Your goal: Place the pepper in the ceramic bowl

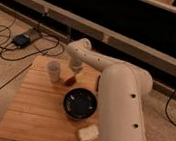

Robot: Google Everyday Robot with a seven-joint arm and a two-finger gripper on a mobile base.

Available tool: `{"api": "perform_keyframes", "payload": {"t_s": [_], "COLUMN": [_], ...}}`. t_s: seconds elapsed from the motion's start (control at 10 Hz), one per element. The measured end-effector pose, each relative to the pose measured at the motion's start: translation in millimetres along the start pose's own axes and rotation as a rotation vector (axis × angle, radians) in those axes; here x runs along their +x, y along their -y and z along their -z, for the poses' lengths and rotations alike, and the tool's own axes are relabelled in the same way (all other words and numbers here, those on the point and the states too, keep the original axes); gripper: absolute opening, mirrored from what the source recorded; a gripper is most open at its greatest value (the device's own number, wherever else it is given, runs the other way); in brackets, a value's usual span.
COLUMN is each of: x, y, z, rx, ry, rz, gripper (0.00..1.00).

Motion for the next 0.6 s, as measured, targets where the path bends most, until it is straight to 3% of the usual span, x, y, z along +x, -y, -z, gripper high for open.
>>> {"api": "perform_keyframes", "payload": {"t_s": [0.3,0.6], "x": [-2.1,-1.1], "y": [-0.7,-3.6], "z": [-7.6,-12.9], "rx": [-0.015,-0.029], "ry": [0.008,0.014], "rz": [-0.013,-0.036], "gripper": [0.79,0.57]}}
